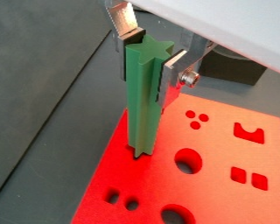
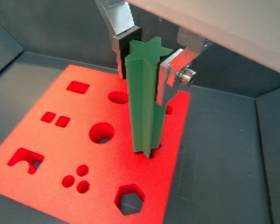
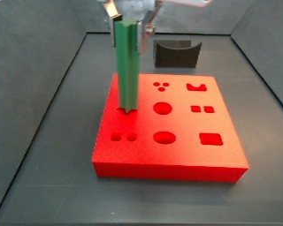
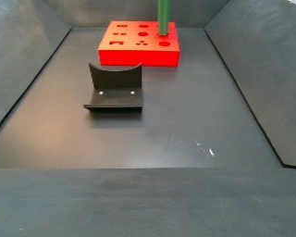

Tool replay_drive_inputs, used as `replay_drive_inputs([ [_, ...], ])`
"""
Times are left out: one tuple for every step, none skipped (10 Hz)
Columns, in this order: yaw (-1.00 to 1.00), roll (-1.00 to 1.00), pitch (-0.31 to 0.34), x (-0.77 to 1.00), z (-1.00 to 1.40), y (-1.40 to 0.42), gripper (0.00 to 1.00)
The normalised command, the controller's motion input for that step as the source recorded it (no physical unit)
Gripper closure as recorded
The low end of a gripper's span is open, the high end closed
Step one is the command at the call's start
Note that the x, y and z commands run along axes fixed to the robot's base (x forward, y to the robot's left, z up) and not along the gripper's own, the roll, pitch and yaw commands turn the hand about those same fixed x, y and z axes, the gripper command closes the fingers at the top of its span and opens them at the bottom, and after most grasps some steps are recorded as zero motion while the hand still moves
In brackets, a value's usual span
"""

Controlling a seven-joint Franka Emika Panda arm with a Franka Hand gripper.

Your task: Insert the star object.

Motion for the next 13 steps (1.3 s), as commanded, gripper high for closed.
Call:
replay_drive_inputs([
  [0.00,0.11,0.034,0.04,-0.18,-0.01,1.00],
  [0.00,0.17,0.064,-0.02,-0.21,-0.05,1.00],
  [0.00,0.22,0.096,-0.10,-0.01,-0.15,1.00],
  [0.26,0.32,0.080,-0.11,0.00,-0.15,1.00],
  [0.46,0.34,0.091,0.00,0.00,-0.08,1.00],
  [0.47,0.32,0.083,0.00,0.00,-0.05,1.00],
  [0.52,0.29,0.083,0.00,-0.02,0.00,1.00],
  [0.41,0.22,0.061,0.05,-0.04,-0.05,1.00],
  [0.03,0.13,0.020,0.05,-0.07,-0.11,1.00],
  [-0.02,0.06,0.000,0.09,-0.20,-0.10,1.00],
  [-0.17,0.03,-0.020,0.01,-0.51,-0.08,1.00],
  [-0.25,0.09,-0.066,0.00,-1.00,-0.09,1.00],
  [-0.19,0.06,-0.067,0.00,-1.00,-0.03,1.00],
])
